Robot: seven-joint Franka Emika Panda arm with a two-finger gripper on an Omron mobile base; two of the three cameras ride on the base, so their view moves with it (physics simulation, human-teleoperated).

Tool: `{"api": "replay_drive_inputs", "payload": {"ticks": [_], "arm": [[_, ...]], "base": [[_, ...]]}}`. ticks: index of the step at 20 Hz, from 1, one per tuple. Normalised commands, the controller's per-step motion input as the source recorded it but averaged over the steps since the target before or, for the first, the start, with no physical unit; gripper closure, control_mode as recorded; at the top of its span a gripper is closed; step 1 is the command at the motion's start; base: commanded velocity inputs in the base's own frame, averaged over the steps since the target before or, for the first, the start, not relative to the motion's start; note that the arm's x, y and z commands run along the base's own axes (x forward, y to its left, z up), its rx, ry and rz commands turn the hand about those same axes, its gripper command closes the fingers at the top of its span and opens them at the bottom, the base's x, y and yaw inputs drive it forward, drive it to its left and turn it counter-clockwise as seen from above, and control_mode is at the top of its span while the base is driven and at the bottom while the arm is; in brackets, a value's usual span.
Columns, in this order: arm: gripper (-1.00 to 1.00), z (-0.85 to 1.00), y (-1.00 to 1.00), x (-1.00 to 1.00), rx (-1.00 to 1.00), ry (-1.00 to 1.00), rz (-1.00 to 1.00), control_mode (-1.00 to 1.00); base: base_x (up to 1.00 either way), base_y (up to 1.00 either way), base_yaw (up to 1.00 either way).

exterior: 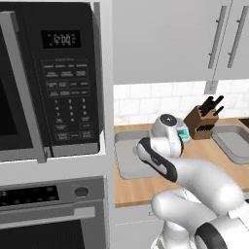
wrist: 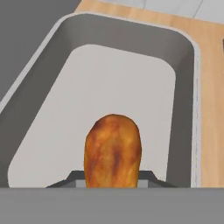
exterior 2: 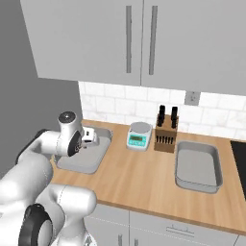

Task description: Place one squash and one chicken drumstick in each tupperware on the nearby counter, to pack two identical lunches.

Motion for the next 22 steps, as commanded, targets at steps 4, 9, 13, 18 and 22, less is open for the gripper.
{"api": "replay_drive_inputs", "payload": {"ticks": [4,9,13,18,22], "arm": [[1.00,-0.38,0.00,0.15,0.00,-0.01,0.00,-1.00],[1.00,-0.26,0.00,0.13,0.00,0.00,0.00,-1.00],[1.00,-0.21,0.05,0.13,0.00,0.00,0.00,-1.00],[-1.00,-0.05,0.11,0.22,0.00,0.00,0.00,-1.00],[-1.00,-0.11,0.08,0.27,0.00,0.00,0.00,-1.00]], "base": [[0.00,0.00,0.00],[0.00,0.00,0.00],[0.00,0.00,0.00],[0.00,0.00,0.00],[0.00,0.00,0.00]]}}
